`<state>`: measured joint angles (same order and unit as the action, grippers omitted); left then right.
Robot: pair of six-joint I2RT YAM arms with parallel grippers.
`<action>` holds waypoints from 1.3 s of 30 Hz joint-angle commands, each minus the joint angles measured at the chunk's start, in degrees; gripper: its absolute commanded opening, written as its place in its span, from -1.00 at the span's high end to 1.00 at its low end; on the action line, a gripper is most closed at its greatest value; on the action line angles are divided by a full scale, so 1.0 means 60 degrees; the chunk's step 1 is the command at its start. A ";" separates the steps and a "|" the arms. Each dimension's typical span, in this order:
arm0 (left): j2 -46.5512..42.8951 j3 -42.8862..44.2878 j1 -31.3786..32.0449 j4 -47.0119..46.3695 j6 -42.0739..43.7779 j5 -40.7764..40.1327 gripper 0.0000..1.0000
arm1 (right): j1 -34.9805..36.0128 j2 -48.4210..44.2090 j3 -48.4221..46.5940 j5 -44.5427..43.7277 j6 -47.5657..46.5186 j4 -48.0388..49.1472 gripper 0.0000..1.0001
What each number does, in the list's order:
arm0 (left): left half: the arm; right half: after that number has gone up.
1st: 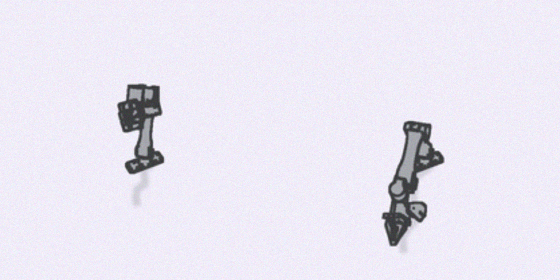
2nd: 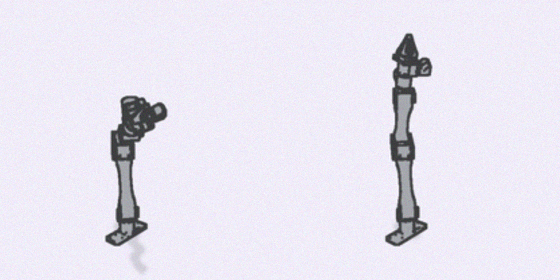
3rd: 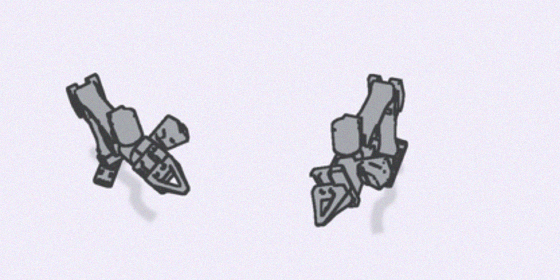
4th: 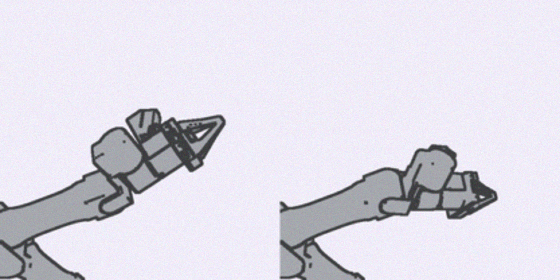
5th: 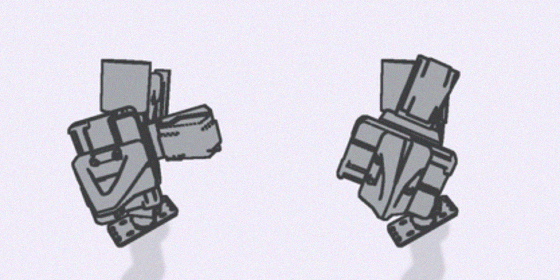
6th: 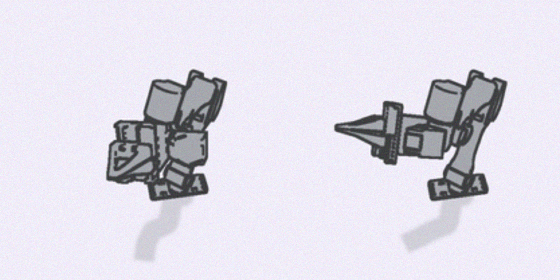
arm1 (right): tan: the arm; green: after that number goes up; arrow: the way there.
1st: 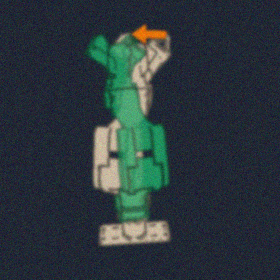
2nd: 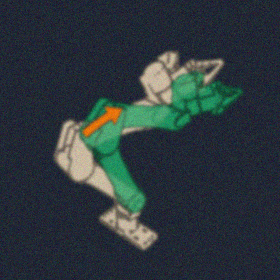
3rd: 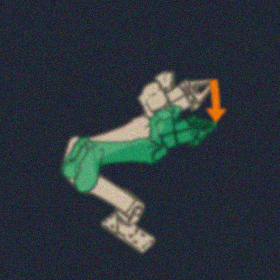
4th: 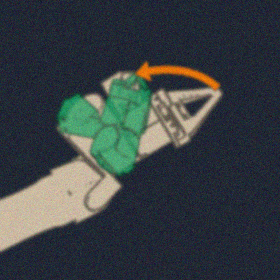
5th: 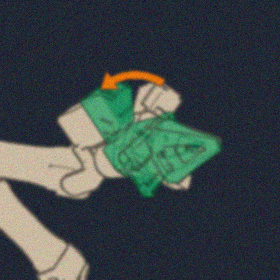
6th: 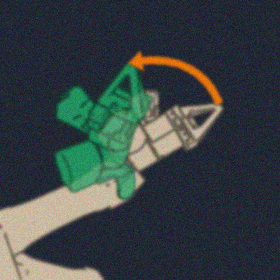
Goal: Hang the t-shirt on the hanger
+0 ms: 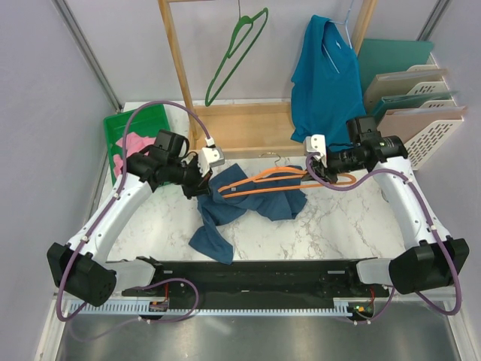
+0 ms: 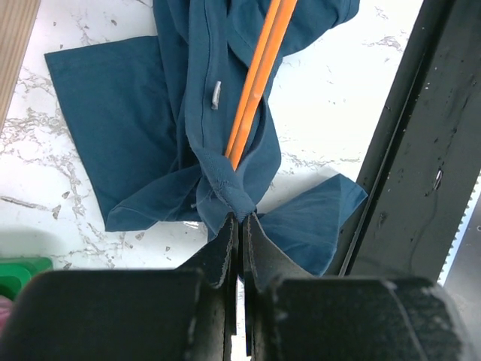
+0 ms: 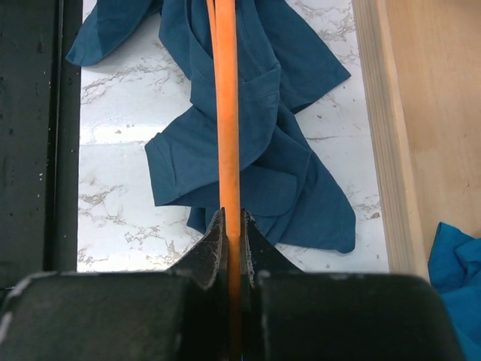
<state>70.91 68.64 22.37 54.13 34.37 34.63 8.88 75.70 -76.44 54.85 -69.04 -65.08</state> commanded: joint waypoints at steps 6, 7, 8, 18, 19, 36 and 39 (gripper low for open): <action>0.0017 0.0381 0.0066 -0.0788 -0.0015 -0.1230 0.89 | -0.0118 -0.0020 -0.1115 0.0790 -0.1208 -0.1208 1.00; 0.0031 0.0497 0.0066 -0.0891 -0.0059 -0.1217 0.88 | -0.0148 -0.0005 -0.1334 0.0862 -0.1165 -0.1311 1.00; 0.0031 0.0556 0.0066 -0.0906 -0.0074 -0.1202 0.87 | -0.0162 -0.0005 -0.1423 0.1066 -0.1078 -0.1341 1.00; 0.0148 0.2167 0.0432 -0.0189 0.0203 -0.0675 0.77 | -0.0206 -0.0326 -0.1015 0.1508 0.1938 0.1368 1.00; 0.0091 0.2197 0.0446 -0.0116 0.0262 -0.0616 0.77 | -0.0206 -0.0399 -0.0681 0.1406 0.2216 0.1891 1.00; 0.0030 0.1976 0.0329 0.0353 0.0746 -0.0953 0.95 | -0.0807 -0.2772 0.5249 0.1362 0.6651 0.9607 1.00; 0.0148 0.2226 0.0329 0.0602 0.0776 -0.0807 0.94 | -0.0530 -0.3197 0.6174 0.1172 0.8309 1.1969 1.00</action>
<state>71.46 78.11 24.47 56.36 36.99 28.49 4.19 60.10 -44.75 61.95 -37.52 -21.28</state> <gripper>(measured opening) 0.034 0.045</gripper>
